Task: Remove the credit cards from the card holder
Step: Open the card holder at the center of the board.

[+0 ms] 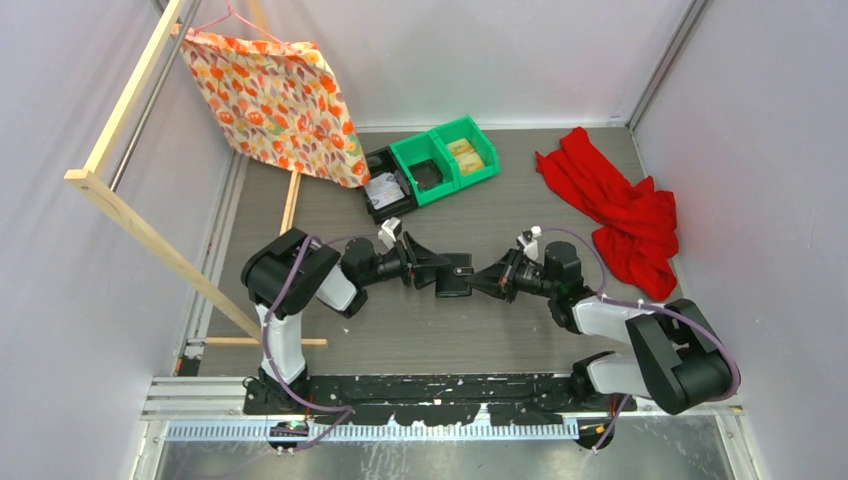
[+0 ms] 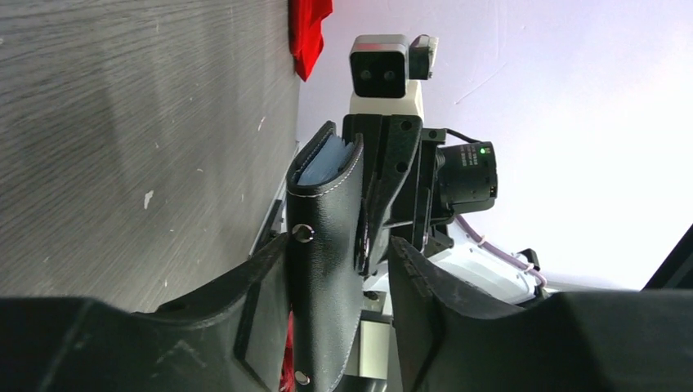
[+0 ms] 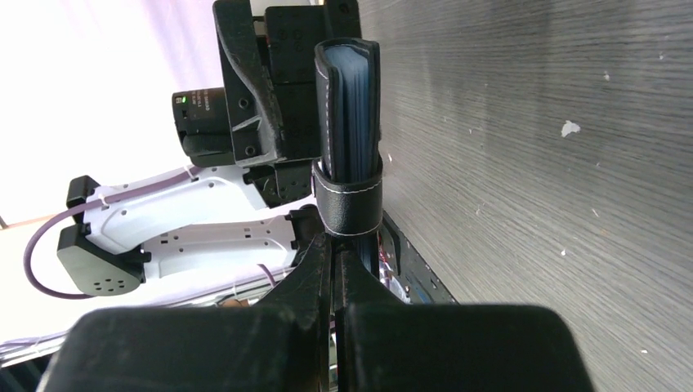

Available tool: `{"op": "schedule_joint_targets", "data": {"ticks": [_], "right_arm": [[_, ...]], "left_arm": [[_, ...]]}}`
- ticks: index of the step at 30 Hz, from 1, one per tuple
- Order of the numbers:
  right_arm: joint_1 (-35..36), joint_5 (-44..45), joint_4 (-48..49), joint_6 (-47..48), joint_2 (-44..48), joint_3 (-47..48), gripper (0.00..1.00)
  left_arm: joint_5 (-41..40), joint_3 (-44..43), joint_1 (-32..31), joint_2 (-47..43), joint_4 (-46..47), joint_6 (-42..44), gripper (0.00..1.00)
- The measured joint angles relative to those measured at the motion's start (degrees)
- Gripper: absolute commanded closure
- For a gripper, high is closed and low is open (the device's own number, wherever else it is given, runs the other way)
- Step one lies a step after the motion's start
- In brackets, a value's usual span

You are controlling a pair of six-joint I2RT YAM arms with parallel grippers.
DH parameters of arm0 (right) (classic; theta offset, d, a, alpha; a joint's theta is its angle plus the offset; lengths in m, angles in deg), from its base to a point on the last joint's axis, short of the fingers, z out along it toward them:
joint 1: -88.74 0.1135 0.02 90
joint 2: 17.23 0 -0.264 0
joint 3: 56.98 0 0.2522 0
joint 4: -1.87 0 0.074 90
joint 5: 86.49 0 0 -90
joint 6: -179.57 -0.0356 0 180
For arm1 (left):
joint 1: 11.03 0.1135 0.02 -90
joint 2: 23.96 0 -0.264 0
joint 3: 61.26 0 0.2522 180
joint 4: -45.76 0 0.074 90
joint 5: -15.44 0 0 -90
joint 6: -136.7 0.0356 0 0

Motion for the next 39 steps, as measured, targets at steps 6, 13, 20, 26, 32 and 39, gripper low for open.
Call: {"op": "schedule_joint_targets", "data": {"ticks": [6, 13, 20, 26, 32, 39], "right_arm": [[0.0, -0.1, 1.5, 0.0, -2.6, -0.7, 0.99], [0.0, 1.0, -10.1, 6.0, 0.7, 3.0, 0.61], [1.7, 15.1, -43.9, 22.4, 16.5, 16.3, 0.54], [12.5, 32.1, -62.9, 30.4, 13.3, 30.1, 0.45], [22.4, 43.7, -69.7, 31.7, 8.9, 35.6, 0.45], [25.7, 48.4, -71.1, 32.0, 4.9, 36.7, 0.41]], "left_arm": [[-0.2, 0.0, 0.0, -0.3, 0.0, -0.7, 0.97], [-0.5, 0.0, 0.0, -0.2, -1.3, -0.4, 1.0], [-0.9, 0.0, -0.4, -6.5, -7.5, 2.4, 0.99], [-3.5, -1.8, -2.1, -15.7, -26.3, 10.4, 0.99], [-8.6, -6.2, -4.1, -25.9, -48.3, 20.1, 1.0], [-12.0, -7.7, -4.3, -31.0, -60.9, 25.4, 1.0]]}}
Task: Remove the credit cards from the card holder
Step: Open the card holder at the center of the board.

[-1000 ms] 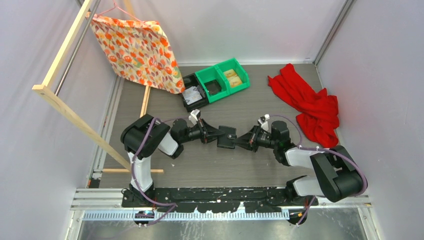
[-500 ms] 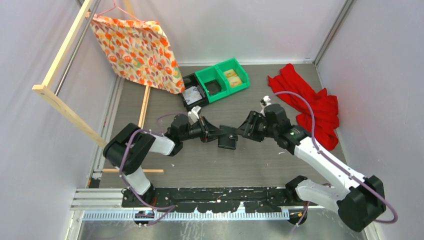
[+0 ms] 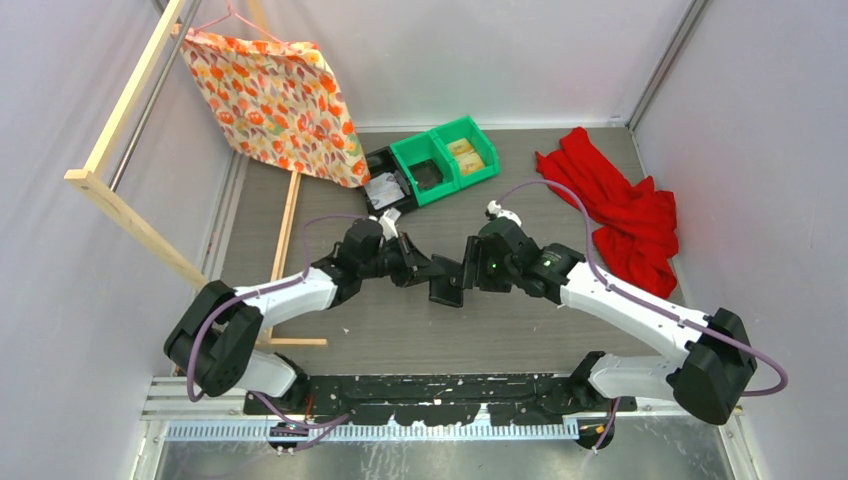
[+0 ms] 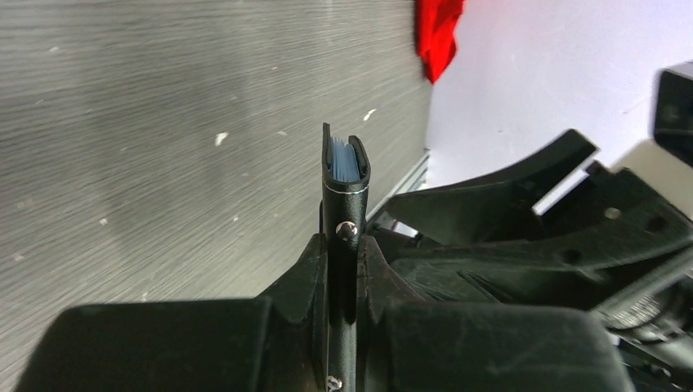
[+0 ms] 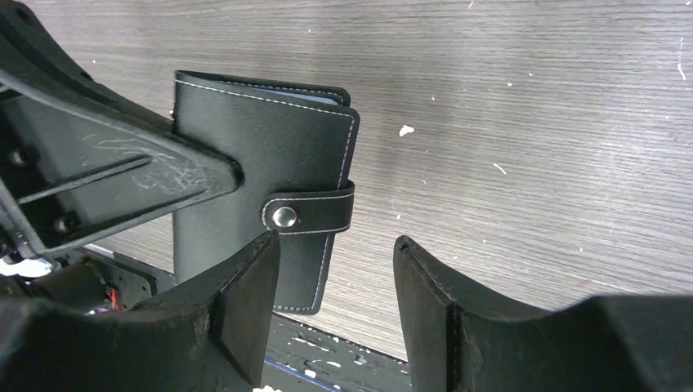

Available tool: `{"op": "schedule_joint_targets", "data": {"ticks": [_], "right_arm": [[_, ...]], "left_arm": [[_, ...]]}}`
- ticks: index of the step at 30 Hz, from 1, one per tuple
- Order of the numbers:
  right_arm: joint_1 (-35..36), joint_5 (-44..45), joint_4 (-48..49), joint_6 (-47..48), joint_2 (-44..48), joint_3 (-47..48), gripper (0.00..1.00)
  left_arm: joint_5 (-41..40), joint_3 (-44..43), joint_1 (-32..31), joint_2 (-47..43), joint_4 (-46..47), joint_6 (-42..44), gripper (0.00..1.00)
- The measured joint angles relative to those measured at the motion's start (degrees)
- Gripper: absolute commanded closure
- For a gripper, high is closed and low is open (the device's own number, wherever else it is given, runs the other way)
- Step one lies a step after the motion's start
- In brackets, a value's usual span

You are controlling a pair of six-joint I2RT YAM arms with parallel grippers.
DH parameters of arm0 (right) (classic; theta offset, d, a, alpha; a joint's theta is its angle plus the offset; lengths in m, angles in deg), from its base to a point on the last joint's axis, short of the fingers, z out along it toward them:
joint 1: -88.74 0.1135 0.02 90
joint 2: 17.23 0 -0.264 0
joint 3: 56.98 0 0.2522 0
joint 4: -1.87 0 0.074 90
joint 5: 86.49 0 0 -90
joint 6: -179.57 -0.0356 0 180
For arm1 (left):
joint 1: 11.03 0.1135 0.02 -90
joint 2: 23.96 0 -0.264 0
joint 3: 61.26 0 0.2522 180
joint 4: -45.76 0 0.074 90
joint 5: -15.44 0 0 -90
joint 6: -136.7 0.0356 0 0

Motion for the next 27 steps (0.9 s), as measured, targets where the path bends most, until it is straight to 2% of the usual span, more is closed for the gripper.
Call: {"op": "schedule_joint_targets", "data": {"ticks": [9, 19, 27], "right_arm": [[1.8, 1.2, 0.7, 1.1, -1.2, 3.1, 0.4], [3.9, 0.0, 1.6, 1.0, -8.3, 4.2, 0.4], [4.2, 0.0, 1.7, 0.9, -9.5, 4.2, 0.4]], "left_arm": [[-1.4, 0.0, 0.0, -0.6, -6.1, 2.1, 0.99], [-1.9, 0.0, 0.0, -2.2, -7.4, 2.5, 0.99], [-2.7, 0.0, 0.0, -2.7, -9.1, 2.8, 0.99]]}}
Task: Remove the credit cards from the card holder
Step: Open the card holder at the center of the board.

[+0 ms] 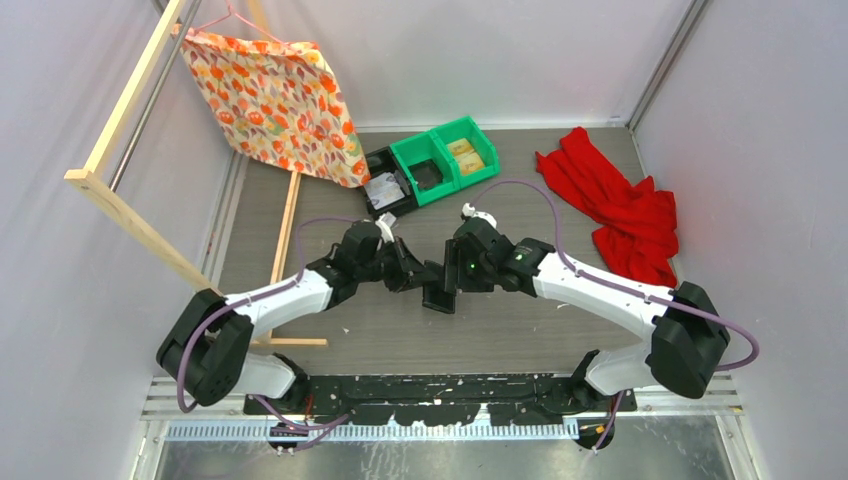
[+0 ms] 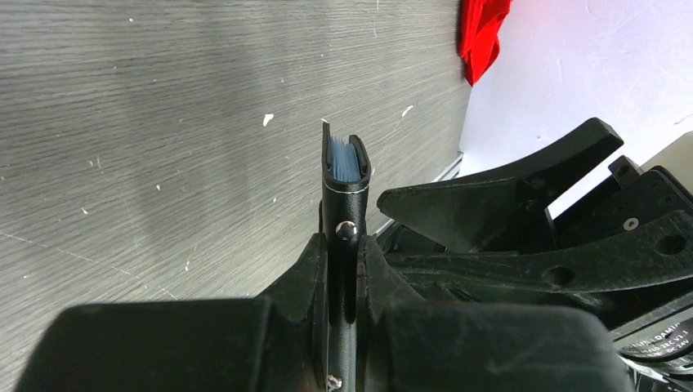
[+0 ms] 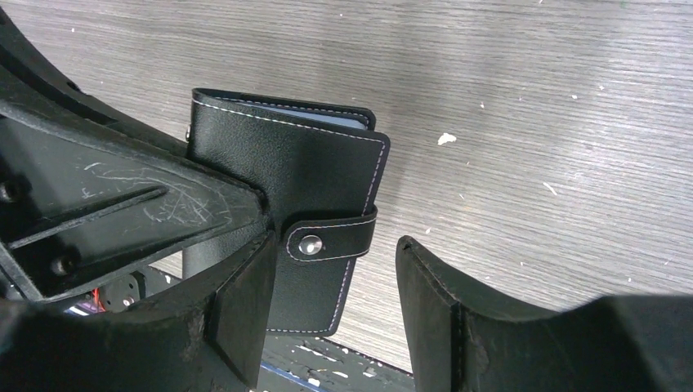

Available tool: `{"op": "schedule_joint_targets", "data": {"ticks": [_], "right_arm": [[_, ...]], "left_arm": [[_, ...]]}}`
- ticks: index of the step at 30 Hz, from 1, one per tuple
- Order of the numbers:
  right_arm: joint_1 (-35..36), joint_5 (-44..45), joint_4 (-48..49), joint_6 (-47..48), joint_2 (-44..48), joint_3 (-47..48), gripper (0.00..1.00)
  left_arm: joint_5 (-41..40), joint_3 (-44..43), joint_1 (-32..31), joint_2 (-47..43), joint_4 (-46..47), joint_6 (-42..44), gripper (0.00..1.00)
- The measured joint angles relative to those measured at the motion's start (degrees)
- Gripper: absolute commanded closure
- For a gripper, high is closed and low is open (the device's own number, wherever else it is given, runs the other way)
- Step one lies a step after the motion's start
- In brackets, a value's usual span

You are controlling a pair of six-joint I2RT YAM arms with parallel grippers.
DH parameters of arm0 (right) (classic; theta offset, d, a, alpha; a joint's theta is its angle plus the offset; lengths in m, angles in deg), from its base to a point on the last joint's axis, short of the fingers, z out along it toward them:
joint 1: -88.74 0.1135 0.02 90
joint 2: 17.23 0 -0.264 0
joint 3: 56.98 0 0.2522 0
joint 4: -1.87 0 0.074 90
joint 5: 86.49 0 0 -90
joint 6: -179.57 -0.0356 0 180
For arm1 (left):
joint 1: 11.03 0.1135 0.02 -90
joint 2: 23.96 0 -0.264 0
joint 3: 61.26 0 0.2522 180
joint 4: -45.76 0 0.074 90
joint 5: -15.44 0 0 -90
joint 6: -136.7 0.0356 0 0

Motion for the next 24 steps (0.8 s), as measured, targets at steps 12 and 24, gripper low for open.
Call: {"op": "schedule_joint_targets", "data": {"ticks": [12, 24], "right_arm": [[0.1, 0.7, 0.5, -0.3, -0.1, -0.3, 0.44], [0.6, 1.9, 0.6, -0.4, -0.8, 0.1, 0.51]], "left_arm": [[-2.5, -1.9, -0.1, -3.0, -6.9, 3.8, 0.99], [-4.4, -2.4, -0.4, -4.3, -9.8, 4.9, 0.99]]}}
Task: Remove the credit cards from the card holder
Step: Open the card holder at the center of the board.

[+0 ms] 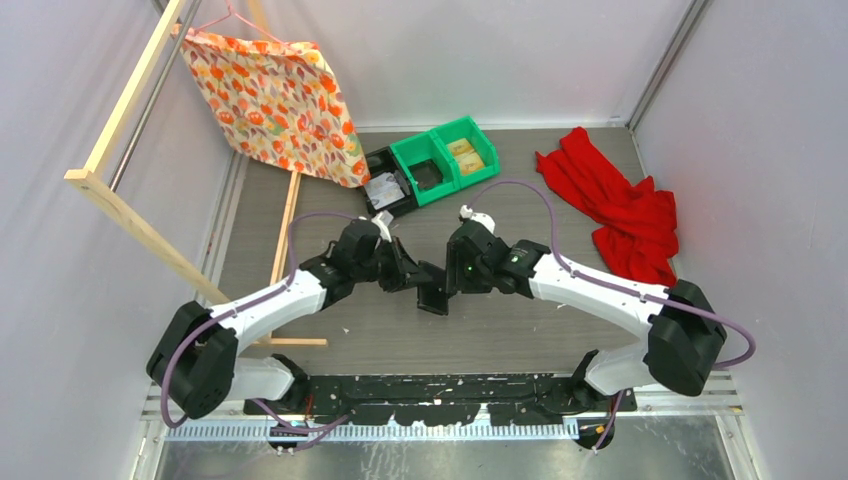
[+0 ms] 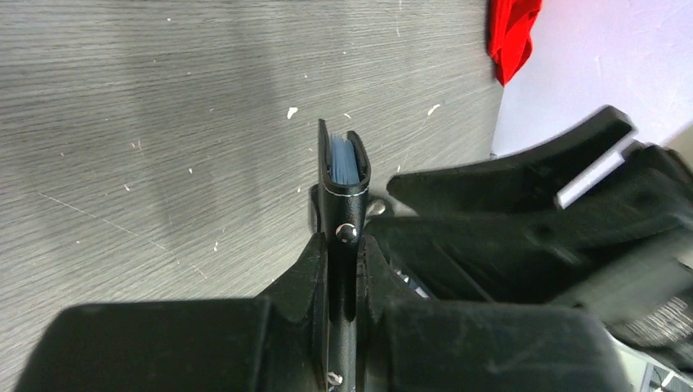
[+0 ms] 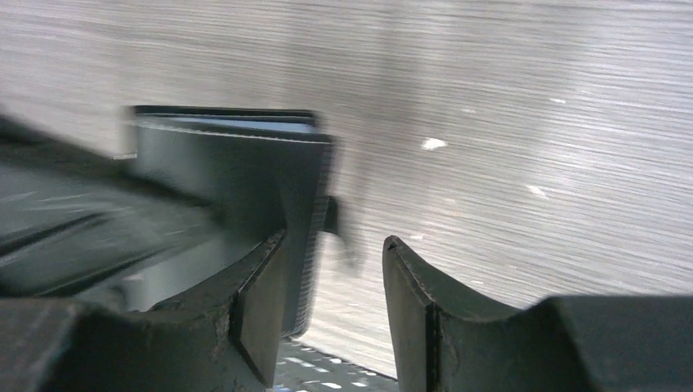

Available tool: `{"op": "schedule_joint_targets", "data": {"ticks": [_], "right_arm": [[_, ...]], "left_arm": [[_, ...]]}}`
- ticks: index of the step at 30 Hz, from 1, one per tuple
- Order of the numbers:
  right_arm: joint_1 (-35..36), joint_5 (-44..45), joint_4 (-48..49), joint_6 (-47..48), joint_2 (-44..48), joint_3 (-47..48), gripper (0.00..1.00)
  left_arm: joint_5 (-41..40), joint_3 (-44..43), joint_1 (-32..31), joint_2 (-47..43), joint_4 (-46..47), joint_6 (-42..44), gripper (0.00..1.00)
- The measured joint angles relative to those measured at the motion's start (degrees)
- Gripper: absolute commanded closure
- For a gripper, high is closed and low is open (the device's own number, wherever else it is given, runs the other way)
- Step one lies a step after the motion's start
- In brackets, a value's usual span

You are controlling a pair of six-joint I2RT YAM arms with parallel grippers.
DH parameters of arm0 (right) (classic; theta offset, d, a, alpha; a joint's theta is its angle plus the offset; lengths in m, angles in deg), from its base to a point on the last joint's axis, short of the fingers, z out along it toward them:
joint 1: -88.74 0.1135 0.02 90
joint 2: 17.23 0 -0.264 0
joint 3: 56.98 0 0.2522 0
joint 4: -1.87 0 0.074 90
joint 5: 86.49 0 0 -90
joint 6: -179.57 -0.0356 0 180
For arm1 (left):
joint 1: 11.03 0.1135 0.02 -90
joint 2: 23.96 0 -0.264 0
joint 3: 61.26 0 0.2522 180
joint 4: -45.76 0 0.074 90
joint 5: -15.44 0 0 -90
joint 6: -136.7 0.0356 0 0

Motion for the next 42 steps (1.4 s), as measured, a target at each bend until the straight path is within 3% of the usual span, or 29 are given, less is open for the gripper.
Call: {"op": "schedule_joint_targets", "data": {"ticks": [8, 16, 24, 31, 42], "right_arm": [[-1.0, 7.7, -9.6, 1.2, -3.2, -2.3, 0.51], [-1.9, 8.7, -11.3, 1.7, 0.5, -2.5, 0.51], [-12.6, -2.4, -1.8, -0.1, 20.1, -9.1, 0.38], [-13.1, -15.0, 11.2, -4.8, 22.1, -12.5, 0.3], [-13.5, -17.1, 10.1, -6.3, 18.0, -13.2, 0.57]], "left_arm": [[0.8, -1.8, 0.0, -2.8, -0.4, 0.6, 0.99], [1.7, -2.2, 0.1, -2.9, -0.9, 2.1, 0.99], [8.2, -2.8, 0.9, -2.3, 0.8, 3.4, 0.99], [11.8, -0.7, 2.4, -1.1, 10.1, -0.6, 0.99], [12.3, -0.1, 3.1, -0.3, 12.5, -2.3, 0.99]]}}
